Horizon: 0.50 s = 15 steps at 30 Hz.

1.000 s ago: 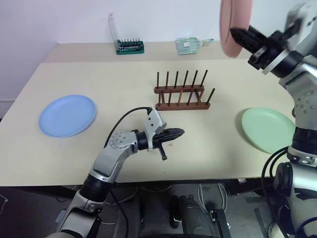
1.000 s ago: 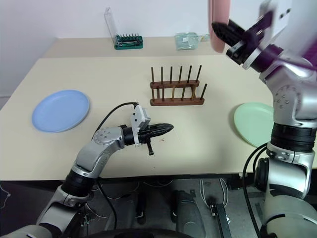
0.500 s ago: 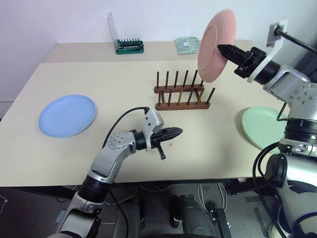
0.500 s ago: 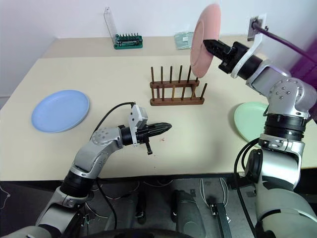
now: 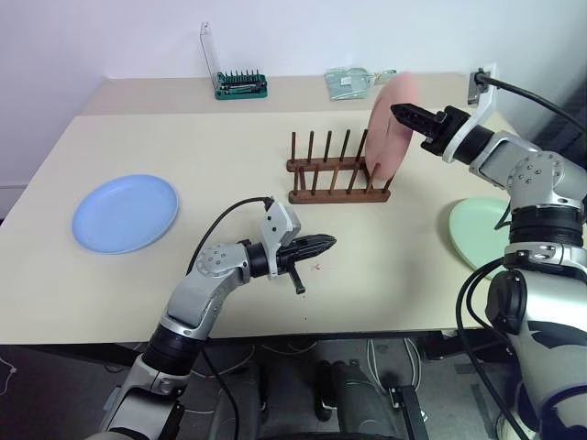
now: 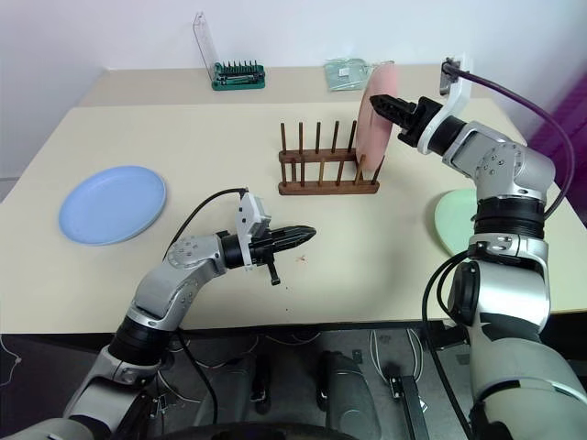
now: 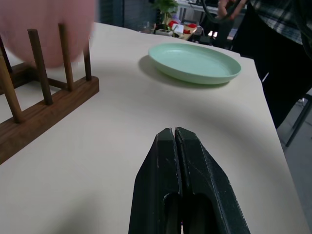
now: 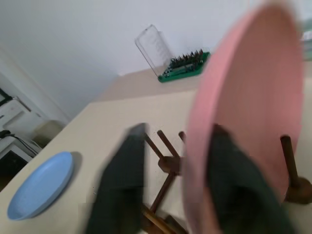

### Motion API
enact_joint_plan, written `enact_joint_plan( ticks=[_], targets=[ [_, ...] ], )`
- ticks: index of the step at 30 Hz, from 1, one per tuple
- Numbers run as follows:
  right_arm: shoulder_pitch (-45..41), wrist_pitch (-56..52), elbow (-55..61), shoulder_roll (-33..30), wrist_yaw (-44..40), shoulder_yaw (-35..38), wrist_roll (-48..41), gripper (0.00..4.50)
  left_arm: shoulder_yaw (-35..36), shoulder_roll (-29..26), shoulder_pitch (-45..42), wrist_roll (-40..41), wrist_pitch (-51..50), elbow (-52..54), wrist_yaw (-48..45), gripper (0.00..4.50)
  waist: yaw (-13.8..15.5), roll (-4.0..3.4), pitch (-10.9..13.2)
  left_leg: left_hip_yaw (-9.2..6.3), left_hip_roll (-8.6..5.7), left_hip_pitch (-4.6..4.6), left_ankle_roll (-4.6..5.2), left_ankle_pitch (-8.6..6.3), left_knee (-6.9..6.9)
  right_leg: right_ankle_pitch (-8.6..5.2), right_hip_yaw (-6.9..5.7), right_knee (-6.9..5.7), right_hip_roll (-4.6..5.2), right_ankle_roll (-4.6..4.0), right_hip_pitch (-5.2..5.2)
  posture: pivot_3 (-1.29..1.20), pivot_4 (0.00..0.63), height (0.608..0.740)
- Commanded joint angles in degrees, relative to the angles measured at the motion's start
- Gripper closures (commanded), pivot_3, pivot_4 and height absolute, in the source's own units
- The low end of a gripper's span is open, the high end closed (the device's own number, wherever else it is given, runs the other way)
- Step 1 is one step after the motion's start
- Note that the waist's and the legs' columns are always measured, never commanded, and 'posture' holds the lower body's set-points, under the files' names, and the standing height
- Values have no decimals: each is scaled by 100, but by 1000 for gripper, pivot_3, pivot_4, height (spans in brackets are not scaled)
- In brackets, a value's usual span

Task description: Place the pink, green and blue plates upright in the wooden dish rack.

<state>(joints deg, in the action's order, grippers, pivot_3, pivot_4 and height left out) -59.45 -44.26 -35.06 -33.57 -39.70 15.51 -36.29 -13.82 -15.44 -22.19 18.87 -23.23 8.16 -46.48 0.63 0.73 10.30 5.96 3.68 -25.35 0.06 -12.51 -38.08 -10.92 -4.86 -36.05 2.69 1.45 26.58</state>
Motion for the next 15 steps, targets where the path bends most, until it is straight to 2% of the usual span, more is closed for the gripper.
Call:
enact_joint_plan(
  ticks=[1,2,7,11,13,15],
  targets=[
    [-207,317,252,-27,-70,154,43,543,15,-29,55,38,39,305,21,4500,-2,0,0,0,0,0,0,0,0,1,0,0,0,2,0,0,150,730],
    [-195,411,273,-46,-54,139,106,89,8,-37,62,39,38,310,25,4500,-2,0,0,0,0,0,0,0,0,6,0,0,0,11,0,0,150,730],
    [-1,956,639,-346,18,130,521,89,-11,-43,57,36,30,332,35,4500,11,-5,3,0,0,-1,0,0,0,5,0,0,1,12,2,0,150,730],
    [480,1045,1252,-931,-143,495,488,89,1,-34,43,60,13,344,43,4500,34,-4,3,-1,-2,-4,0,0,0,2,0,3,4,7,0,0,150,730],
    [1045,1060,1717,-1362,-394,459,617,89,-7,-48,63,71,4,358,19,4500,45,-4,3,-4,-4,-6,0,0,0,-5,-2,6,9,0,-1,0,150,730],
    [2113,1264,2362,-1981,-812,94,1096,89,-52,-81,82,75,13,348,-61,4500,75,-3,1,-3,-7,-6,2,-2,1,-8,-1,9,12,2,-2,0,150,730]
  ],
)
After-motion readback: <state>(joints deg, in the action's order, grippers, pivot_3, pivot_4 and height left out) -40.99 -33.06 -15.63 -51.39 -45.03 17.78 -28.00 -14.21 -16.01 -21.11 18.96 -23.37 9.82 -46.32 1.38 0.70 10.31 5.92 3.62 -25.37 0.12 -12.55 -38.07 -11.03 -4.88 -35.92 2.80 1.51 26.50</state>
